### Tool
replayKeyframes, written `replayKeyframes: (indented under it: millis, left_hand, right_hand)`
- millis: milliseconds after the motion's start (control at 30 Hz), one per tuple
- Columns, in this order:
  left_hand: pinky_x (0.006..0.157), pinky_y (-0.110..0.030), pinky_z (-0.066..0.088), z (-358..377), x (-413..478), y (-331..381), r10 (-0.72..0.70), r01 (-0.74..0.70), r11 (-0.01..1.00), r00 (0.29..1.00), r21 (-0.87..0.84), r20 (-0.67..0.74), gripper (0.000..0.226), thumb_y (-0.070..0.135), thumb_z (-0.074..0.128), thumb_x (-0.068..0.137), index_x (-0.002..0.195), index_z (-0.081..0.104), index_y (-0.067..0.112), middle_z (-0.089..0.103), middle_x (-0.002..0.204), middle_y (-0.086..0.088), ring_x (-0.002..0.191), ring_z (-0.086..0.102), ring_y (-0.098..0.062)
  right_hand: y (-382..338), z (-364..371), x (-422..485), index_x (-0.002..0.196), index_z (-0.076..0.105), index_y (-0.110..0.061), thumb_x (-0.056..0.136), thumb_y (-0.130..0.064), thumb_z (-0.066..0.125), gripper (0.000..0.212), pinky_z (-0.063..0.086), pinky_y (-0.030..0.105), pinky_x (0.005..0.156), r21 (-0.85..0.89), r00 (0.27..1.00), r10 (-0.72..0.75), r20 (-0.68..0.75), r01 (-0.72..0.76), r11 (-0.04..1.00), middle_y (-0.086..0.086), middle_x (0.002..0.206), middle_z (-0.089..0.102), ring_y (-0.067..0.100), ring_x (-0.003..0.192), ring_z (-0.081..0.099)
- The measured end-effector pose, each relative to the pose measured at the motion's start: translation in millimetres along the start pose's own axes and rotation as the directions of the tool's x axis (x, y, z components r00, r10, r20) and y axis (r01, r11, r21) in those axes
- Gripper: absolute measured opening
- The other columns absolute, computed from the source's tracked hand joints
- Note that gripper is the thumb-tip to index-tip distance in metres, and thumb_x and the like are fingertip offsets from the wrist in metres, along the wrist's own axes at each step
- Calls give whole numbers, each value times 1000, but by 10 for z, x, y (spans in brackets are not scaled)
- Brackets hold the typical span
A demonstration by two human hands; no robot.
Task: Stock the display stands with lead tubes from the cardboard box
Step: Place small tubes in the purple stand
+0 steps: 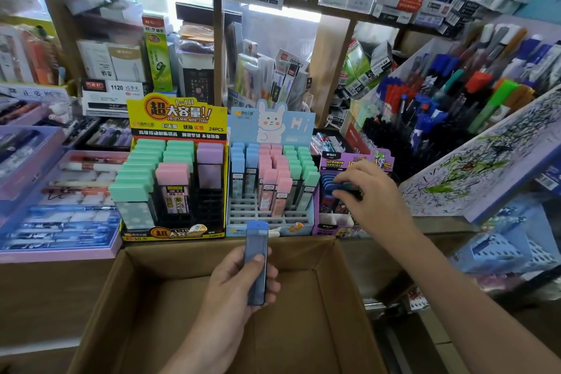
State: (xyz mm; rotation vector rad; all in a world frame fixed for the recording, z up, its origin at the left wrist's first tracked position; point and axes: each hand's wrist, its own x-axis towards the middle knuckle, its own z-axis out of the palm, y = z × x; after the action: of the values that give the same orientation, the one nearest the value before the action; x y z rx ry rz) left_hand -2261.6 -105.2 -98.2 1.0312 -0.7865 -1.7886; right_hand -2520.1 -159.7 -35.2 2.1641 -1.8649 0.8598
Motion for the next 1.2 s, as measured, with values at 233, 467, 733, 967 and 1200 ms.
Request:
replayKeyframes:
  millis: [233,467,733,967,1200]
  left_hand:
    - [56,-28,52,-11,18,19,28,-28,999,1000,18,-12,19,13,57,100,109,73,13,76,89,-19,65,68,-20]
    - [61,-34,42,2,28,61,55,-55,998,998,13,11,28,23,53,100,106,79,12,72,84,-17,68,58,-23]
    - [61,-35,38,12,66,129,29,-29,997,1000,78,5,37,33,49,102,117,70,7,64,79,-11,68,52,-22]
    - [64,-33,35,8,153,182,109,-128,967,989,222,97,16,29,63,94,98,77,22,57,76,-7,68,50,-19]
    - [58,-28,49,135,309,333,153,-251,886,952,389,266,20,36,75,79,97,72,28,65,78,3,68,59,-14]
  right_hand:
    - [-322,27,-426,99,74,-28,91,-11,73,18,58,21,72,407,963,261,64,-264,874,-14,84,69,6,81,67]
    - [-539,312,-860,101,72,-35,93,-21,73,16,56,18,78,341,855,247,455,-424,839,-14,89,71,-1,86,67]
    - [-603,737,-1094,112,66,-37,92,-37,71,20,49,17,78,107,537,283,794,-583,806,-21,97,64,-3,90,62]
    - [-528,798,-1120,129,60,-26,93,-38,68,39,52,36,99,-47,443,314,840,-518,854,-4,117,61,17,106,63]
    - [-523,786,-1127,122,60,-25,95,-36,67,31,52,36,97,-25,460,291,839,-502,865,-4,116,59,19,106,62]
